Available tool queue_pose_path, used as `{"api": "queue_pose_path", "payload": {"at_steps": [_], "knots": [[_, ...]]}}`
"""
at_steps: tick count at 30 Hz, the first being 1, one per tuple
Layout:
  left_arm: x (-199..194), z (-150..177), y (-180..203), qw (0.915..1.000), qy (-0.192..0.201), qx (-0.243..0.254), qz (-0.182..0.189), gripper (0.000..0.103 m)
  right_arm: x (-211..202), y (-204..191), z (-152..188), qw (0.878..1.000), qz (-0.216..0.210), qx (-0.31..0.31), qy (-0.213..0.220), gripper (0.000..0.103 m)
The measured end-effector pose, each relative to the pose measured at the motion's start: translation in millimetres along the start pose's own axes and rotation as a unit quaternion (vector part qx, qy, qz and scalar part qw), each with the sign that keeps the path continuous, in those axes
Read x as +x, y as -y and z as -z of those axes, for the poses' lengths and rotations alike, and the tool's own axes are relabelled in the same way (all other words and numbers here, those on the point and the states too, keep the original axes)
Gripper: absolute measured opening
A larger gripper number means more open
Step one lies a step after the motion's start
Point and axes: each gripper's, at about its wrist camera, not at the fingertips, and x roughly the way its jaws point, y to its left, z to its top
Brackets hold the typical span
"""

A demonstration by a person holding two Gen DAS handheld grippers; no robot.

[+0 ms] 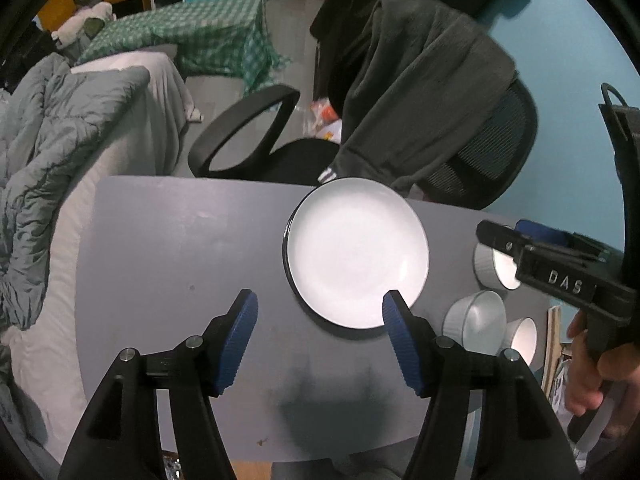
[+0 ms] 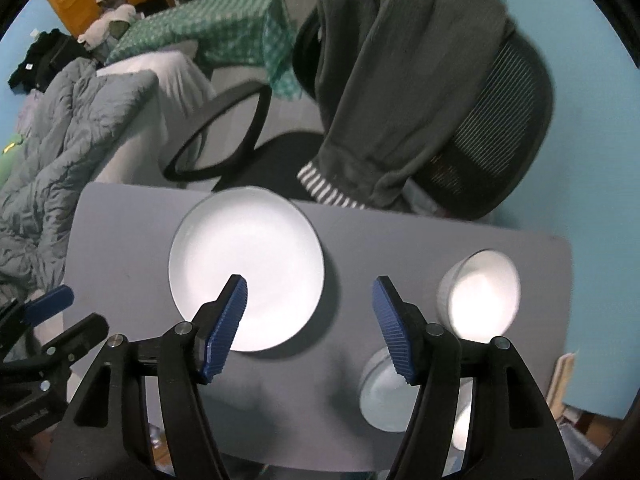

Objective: Organize plates and bowls

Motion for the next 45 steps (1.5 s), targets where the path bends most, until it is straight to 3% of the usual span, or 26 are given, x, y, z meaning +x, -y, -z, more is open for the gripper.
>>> {"api": "queue_pose_path", "payload": {"at_steps": [16, 31, 45], "knots": [[-103, 31, -24, 0.9932, 0.115, 0.013, 0.006, 0.072, -95, -34, 23, 0.995, 0.008, 0.006, 0.102, 0.066], [-141, 50, -36, 0.9887, 0.146, 0.016, 0.032, 0.072, -140, -36, 55, 0.989, 0.028, 0.049, 0.139, 0.066], [-153, 52, -8, 0.9836, 0.156, 0.075, 0.051, 0.072, -158, -9, 83, 0.984, 0.057, 0.090, 0.142, 0.066]]}}
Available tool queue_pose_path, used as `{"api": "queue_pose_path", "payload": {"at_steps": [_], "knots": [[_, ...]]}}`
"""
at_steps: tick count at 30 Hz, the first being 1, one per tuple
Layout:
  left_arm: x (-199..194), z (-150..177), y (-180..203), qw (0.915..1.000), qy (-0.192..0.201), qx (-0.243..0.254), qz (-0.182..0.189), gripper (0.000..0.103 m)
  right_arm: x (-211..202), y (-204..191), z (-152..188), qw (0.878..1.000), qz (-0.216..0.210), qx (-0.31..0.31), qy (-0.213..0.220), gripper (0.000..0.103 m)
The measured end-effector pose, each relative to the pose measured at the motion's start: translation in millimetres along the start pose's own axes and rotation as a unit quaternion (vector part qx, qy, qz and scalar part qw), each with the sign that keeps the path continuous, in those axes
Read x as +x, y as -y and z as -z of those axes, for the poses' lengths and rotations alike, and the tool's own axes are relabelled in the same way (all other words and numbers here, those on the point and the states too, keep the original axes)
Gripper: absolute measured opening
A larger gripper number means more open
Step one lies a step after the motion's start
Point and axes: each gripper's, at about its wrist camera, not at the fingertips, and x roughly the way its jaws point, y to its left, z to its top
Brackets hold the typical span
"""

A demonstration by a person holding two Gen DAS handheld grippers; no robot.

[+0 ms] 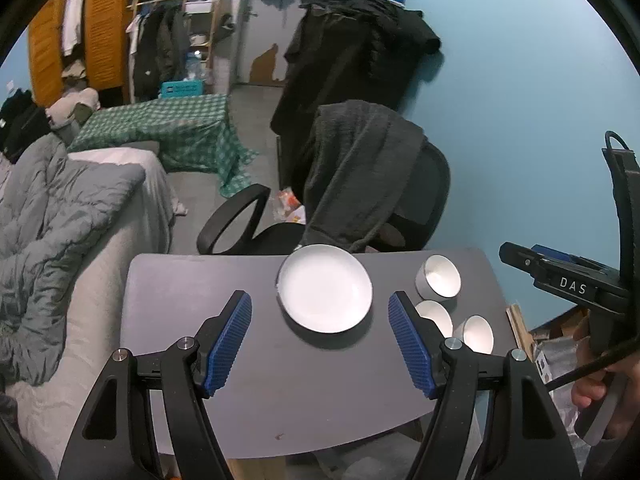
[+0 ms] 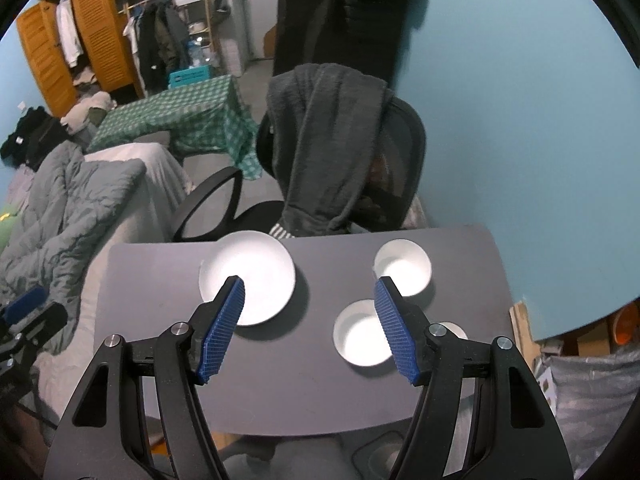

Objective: Organize plates and bowls

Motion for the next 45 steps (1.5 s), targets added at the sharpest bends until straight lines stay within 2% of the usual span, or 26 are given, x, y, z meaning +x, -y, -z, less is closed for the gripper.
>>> {"api": "queue_pose_path", "payload": {"at_steps": [14, 29, 37, 45], "knots": [[19, -12, 53, 0.9952, -0.023, 0.079, 0.053, 0.073, -15, 44, 13, 0.997, 0.044, 0.063, 0.000, 0.066], [59, -24, 133, 0.9794, -0.064, 0.153, 0.115, 0.073, -15, 106, 24, 0.987, 0.086, 0.139, -0.011, 0.066], [87, -29, 171, 0.9717, -0.093, 0.173, 0.132, 0.073, -7, 140, 27, 0.980, 0.097, 0.170, -0.020, 0.066], [115, -34, 209, 0.9656, -0.109, 0.195, 0.133, 0.073, 9, 176, 26, 0.976, 0.103, 0.187, -0.036, 0.066]]}}
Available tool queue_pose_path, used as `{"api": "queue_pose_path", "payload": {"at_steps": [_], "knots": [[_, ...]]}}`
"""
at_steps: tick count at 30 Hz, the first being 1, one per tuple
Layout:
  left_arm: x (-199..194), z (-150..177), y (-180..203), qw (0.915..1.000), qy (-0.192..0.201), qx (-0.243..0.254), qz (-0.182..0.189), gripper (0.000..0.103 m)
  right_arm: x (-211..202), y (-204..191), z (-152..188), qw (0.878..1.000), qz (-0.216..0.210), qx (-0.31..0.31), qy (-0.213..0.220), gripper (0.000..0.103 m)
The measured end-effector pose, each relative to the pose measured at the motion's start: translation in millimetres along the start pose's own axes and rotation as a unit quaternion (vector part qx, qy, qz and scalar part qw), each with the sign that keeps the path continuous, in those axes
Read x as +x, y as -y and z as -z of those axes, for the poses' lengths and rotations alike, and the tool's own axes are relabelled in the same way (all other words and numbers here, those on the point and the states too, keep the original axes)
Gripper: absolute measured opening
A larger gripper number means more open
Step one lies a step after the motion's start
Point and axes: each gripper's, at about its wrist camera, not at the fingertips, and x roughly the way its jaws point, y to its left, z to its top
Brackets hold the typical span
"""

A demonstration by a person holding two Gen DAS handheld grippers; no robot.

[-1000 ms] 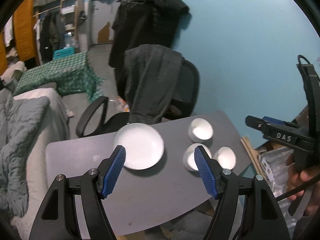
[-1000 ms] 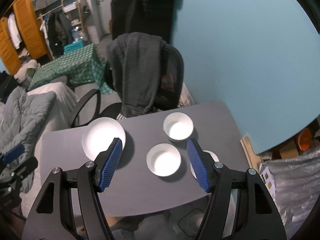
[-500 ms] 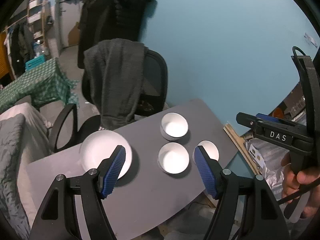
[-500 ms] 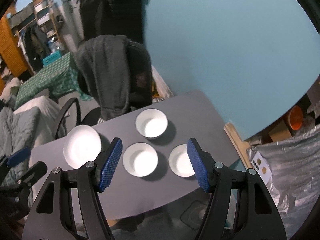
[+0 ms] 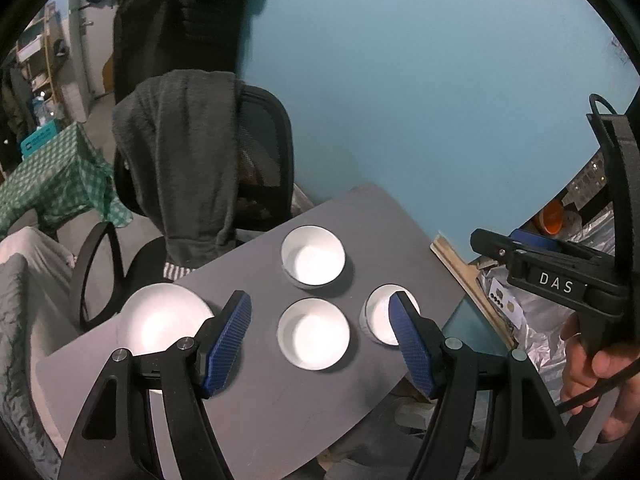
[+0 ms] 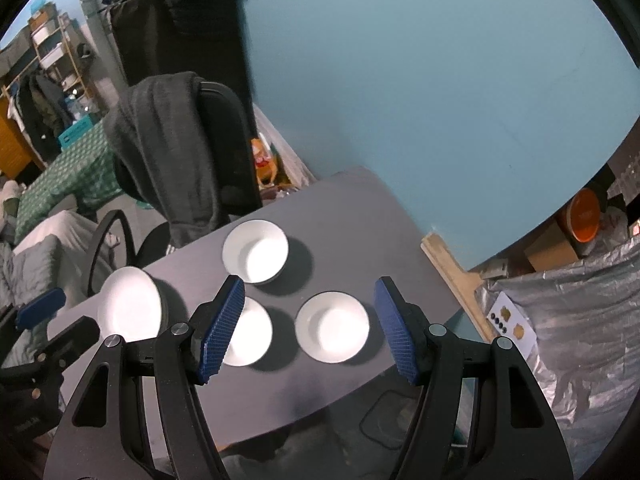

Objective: Organize plates and bowls

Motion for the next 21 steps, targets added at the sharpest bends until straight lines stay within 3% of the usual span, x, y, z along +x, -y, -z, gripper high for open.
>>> {"api": "queue_pose_path", "payload": {"at_steps": [14, 21], "knots": [[44, -17, 8, 0.9986, -0.030, -0.032, -0.030, 0.073, 39, 23, -27, 0.999, -0.014, -0.024, -0.031, 0.066], [65, -13, -3, 0.9943, -0.047, -0.089, -0.036, 0.073, 61, 27, -38, 0.997, -0.032, -0.062, -0.044, 0.066]]}}
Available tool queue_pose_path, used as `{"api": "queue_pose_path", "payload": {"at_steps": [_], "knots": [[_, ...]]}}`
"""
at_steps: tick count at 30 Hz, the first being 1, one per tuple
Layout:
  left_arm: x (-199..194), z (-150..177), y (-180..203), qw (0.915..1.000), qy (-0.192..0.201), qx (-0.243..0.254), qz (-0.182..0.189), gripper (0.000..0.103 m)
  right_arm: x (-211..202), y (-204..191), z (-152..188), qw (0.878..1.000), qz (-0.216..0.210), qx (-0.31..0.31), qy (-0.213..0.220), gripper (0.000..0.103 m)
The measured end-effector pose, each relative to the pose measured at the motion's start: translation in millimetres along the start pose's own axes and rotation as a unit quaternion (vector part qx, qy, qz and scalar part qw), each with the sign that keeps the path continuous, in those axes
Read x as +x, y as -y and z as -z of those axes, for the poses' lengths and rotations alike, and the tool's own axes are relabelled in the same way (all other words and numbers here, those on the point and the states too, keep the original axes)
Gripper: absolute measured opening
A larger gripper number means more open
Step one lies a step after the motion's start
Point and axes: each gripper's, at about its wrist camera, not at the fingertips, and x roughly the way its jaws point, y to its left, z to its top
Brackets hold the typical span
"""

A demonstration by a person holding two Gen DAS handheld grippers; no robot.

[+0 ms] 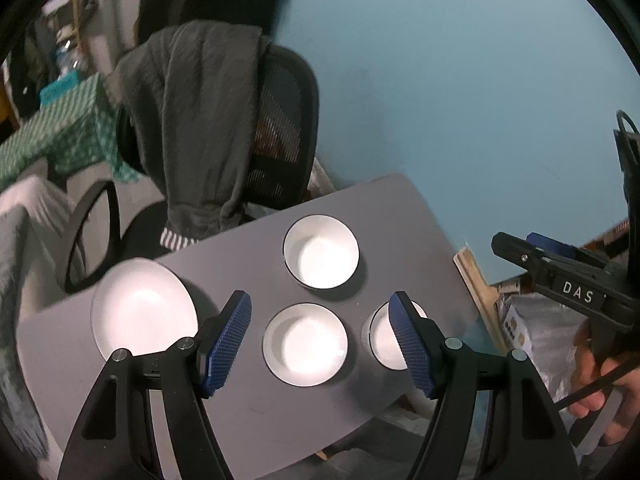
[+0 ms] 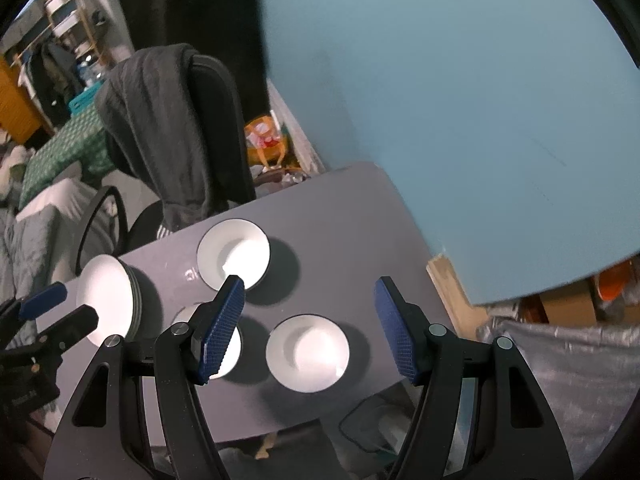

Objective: Organize plates and bowls

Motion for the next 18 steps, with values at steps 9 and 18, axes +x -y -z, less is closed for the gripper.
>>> {"api": "queue_pose_path", "payload": {"at_steps": [9, 18], "knots": [[23, 15, -10, 0.9983, -0.011, -0.046, -0.035, 0.073, 27, -1, -3, 0.998, -0.029, -0.049, -0.022, 0.066], [62, 44, -29, 0.9940, -0.052, -0.065, -0.070, 0.073, 83, -16, 9, 0.987, -0.100, -0.091, -0.083, 0.067]]}}
